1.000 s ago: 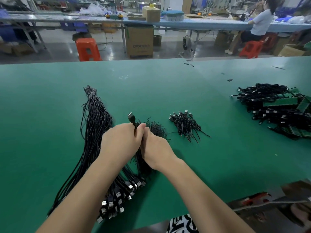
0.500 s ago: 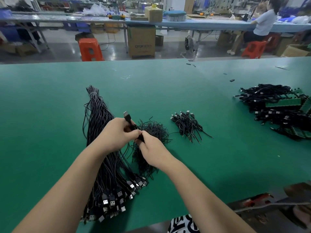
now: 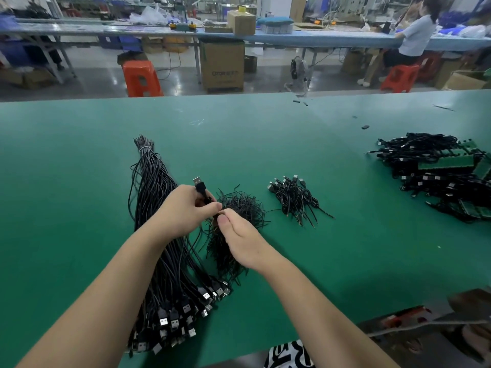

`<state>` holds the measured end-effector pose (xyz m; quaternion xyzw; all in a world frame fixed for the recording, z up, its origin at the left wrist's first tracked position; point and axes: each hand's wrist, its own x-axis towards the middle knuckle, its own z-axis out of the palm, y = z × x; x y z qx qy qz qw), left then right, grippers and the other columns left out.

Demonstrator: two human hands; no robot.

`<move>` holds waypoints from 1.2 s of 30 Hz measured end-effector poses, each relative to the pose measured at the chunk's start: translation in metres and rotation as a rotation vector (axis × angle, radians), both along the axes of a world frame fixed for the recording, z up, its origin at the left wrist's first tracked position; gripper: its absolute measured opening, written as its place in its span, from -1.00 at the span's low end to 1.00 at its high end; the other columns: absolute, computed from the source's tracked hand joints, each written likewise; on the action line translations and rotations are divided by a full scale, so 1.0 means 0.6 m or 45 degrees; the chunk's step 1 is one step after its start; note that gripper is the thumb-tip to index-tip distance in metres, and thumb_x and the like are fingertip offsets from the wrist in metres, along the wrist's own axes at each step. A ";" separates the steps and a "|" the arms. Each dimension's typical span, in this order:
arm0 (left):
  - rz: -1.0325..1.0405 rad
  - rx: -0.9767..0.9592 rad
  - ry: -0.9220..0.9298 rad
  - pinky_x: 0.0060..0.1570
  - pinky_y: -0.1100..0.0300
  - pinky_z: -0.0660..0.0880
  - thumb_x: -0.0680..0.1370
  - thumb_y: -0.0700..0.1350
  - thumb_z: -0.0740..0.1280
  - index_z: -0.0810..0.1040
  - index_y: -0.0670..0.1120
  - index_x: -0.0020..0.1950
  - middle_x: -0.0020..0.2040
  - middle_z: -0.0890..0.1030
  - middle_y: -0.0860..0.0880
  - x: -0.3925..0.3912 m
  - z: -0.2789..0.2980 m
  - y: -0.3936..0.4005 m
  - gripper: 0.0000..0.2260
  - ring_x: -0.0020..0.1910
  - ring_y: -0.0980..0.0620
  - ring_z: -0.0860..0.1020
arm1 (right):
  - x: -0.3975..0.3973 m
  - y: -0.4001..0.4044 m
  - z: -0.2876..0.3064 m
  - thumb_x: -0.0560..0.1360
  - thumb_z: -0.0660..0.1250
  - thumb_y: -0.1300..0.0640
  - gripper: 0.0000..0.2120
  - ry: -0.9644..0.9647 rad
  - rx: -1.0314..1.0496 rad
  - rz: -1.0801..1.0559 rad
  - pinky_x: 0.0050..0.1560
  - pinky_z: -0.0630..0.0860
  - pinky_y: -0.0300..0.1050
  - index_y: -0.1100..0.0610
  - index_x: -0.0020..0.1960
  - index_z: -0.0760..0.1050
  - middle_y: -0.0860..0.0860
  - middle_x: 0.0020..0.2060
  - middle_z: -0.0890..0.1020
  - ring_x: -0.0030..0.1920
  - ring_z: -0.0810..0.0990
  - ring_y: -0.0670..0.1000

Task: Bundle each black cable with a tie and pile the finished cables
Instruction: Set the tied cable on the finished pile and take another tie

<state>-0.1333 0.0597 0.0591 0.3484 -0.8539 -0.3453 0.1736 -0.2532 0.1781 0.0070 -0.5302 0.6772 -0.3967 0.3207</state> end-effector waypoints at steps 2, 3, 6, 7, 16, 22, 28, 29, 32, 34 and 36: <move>-0.034 -0.041 -0.038 -0.24 0.03 0.54 0.54 -0.04 0.43 0.66 0.02 -0.23 -0.32 0.67 -0.06 -0.002 0.001 0.001 -0.85 -0.34 -0.06 0.59 | -0.001 -0.004 -0.005 0.70 0.02 -0.09 -0.79 0.008 0.014 0.026 -0.21 0.41 -0.15 -0.14 0.04 0.41 -0.16 -0.27 0.50 -0.32 0.42 -0.23; -0.052 -0.071 -0.067 -0.24 0.04 0.55 0.54 -0.04 0.42 0.65 0.03 -0.23 -0.32 0.67 -0.03 -0.003 0.002 0.003 -0.86 -0.32 -0.07 0.61 | -0.001 -0.005 -0.008 0.70 0.03 -0.08 -0.79 -0.012 0.032 0.039 -0.26 0.39 -0.21 -0.12 0.13 0.43 -0.21 -0.31 0.53 -0.35 0.44 -0.25; -0.072 -0.073 -0.064 -0.24 0.09 0.53 0.54 -0.05 0.41 0.64 0.05 -0.24 -0.34 0.67 0.01 -0.009 0.000 0.007 -0.85 -0.35 0.03 0.59 | -0.003 -0.010 -0.013 0.71 0.04 -0.04 -0.74 -0.087 0.051 0.009 -0.37 0.28 -0.26 -0.02 0.20 0.48 -0.33 -0.48 0.48 -0.49 0.40 -0.26; -0.069 -0.056 -0.050 -0.26 0.10 0.52 0.54 -0.04 0.41 0.64 0.06 -0.24 -0.34 0.66 0.03 -0.011 -0.003 0.007 -0.85 -0.38 0.09 0.55 | -0.005 -0.011 -0.014 0.70 0.04 -0.03 -0.74 -0.073 0.049 -0.016 -0.37 0.27 -0.23 -0.01 0.17 0.49 -0.31 -0.50 0.46 -0.51 0.38 -0.24; 0.244 0.501 -0.055 -0.45 0.15 0.56 0.65 -0.33 0.18 0.55 -0.21 0.12 -0.19 0.67 -0.15 -0.013 -0.084 0.006 -0.83 -0.45 -0.01 0.62 | -0.036 -0.012 -0.021 0.70 0.04 0.00 -0.71 0.007 0.031 -0.326 -0.21 0.38 0.01 0.07 -0.15 0.32 -0.02 -0.29 0.44 -0.29 0.37 0.00; 0.290 -0.121 -0.656 -0.15 0.07 0.63 0.62 -0.19 0.25 0.66 -0.14 0.05 -0.12 0.67 -0.09 -0.001 -0.166 0.001 -0.81 -0.23 -0.06 0.62 | -0.043 -0.013 -0.033 0.71 0.06 -0.01 -0.72 -0.096 0.025 -0.330 -0.35 0.29 -0.07 0.02 -0.15 0.32 -0.06 -0.36 0.37 -0.40 0.28 -0.06; 0.350 -0.233 -0.663 -0.19 0.11 0.55 0.62 -0.03 0.32 0.65 -0.02 0.06 -0.01 0.60 -0.01 0.000 -0.200 0.005 -0.85 -0.11 -0.07 0.60 | -0.045 -0.006 -0.035 0.71 0.03 -0.03 -0.74 0.029 0.065 -0.292 -0.34 0.32 -0.15 -0.04 -0.10 0.37 -0.10 -0.36 0.39 -0.43 0.32 -0.17; 0.363 -0.229 -0.664 -0.19 0.10 0.54 0.62 -0.03 0.31 0.64 -0.02 0.07 0.00 0.57 -0.02 -0.001 -0.203 0.005 -0.86 -0.12 -0.07 0.59 | -0.046 -0.005 -0.035 0.71 0.03 -0.03 -0.74 0.035 0.063 -0.287 -0.34 0.31 -0.15 -0.05 -0.10 0.37 -0.10 -0.36 0.39 -0.43 0.32 -0.18; 0.385 -0.251 -0.680 -0.25 0.11 0.50 0.64 -0.03 0.28 0.60 -0.03 0.04 -0.01 0.52 -0.02 -0.003 -0.207 0.008 -0.87 -0.16 -0.07 0.57 | -0.046 -0.003 -0.035 0.71 0.02 -0.03 -0.74 0.033 0.059 -0.286 -0.37 0.25 -0.19 -0.07 -0.10 0.36 -0.12 -0.38 0.36 -0.50 0.32 -0.21; 0.386 -0.277 -0.745 -0.27 0.11 0.45 0.64 -0.05 0.26 0.54 -0.08 -0.08 -0.06 0.48 -0.03 -0.006 -0.206 0.010 -0.83 -0.22 -0.06 0.54 | -0.046 -0.004 -0.034 0.71 0.02 -0.04 -0.74 0.031 0.063 -0.296 -0.37 0.25 -0.19 -0.06 -0.10 0.36 -0.12 -0.38 0.36 -0.48 0.31 -0.20; 0.342 -0.272 -0.822 -0.32 0.12 0.38 0.64 -0.09 0.24 0.38 -0.10 -0.27 -0.19 0.41 -0.03 -0.009 -0.202 0.013 -0.72 -0.34 -0.05 0.43 | -0.044 -0.006 -0.033 0.71 0.02 -0.04 -0.73 0.028 0.064 -0.313 -0.34 0.26 -0.16 -0.03 -0.13 0.34 -0.11 -0.36 0.36 -0.42 0.30 -0.17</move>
